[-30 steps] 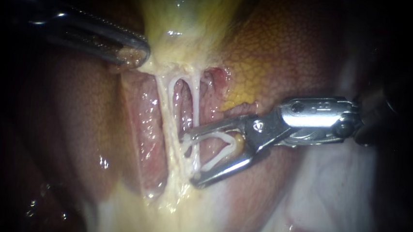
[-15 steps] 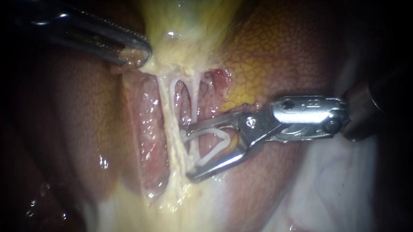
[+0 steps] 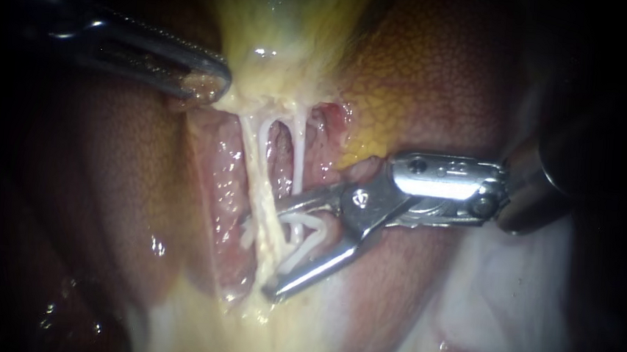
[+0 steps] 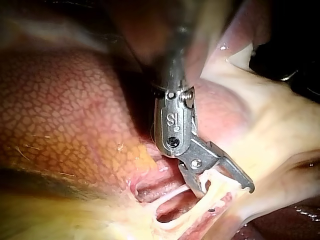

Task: Clipping first clip left tube

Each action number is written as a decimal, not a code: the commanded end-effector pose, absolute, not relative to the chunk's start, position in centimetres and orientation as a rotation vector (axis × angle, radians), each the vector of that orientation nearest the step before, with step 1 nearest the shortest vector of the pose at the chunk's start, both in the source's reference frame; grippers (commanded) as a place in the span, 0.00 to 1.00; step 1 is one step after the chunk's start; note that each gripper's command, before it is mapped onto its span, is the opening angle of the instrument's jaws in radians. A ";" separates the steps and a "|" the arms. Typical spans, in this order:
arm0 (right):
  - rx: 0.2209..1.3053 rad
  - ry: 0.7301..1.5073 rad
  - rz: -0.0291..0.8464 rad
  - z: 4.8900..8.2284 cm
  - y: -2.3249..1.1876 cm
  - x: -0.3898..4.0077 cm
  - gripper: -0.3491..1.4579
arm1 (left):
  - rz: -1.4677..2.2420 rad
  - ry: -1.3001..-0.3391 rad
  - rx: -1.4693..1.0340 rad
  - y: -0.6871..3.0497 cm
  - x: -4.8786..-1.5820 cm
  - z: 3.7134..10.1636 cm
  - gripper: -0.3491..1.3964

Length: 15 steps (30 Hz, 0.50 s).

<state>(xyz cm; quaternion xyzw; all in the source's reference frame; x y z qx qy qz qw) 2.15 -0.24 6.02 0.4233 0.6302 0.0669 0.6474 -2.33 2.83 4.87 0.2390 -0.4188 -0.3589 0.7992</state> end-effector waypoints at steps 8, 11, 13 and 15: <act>1.002 1.469 0.127 5.81 -0.29 2.17 0.46 | -0.770 -0.898 0.513 2.83 -2.33 4.87 0.00; 1.009 1.467 0.129 5.78 -0.31 2.18 0.44 | -0.770 -0.898 0.513 2.83 -2.33 4.87 0.00; 1.009 1.467 0.129 5.77 -0.32 2.19 0.43 | -0.770 -0.898 0.513 2.83 -2.33 4.87 0.00; 1.013 1.464 0.133 5.76 -0.32 2.21 0.41 | -0.770 -0.898 0.513 2.83 -2.33 4.87 0.00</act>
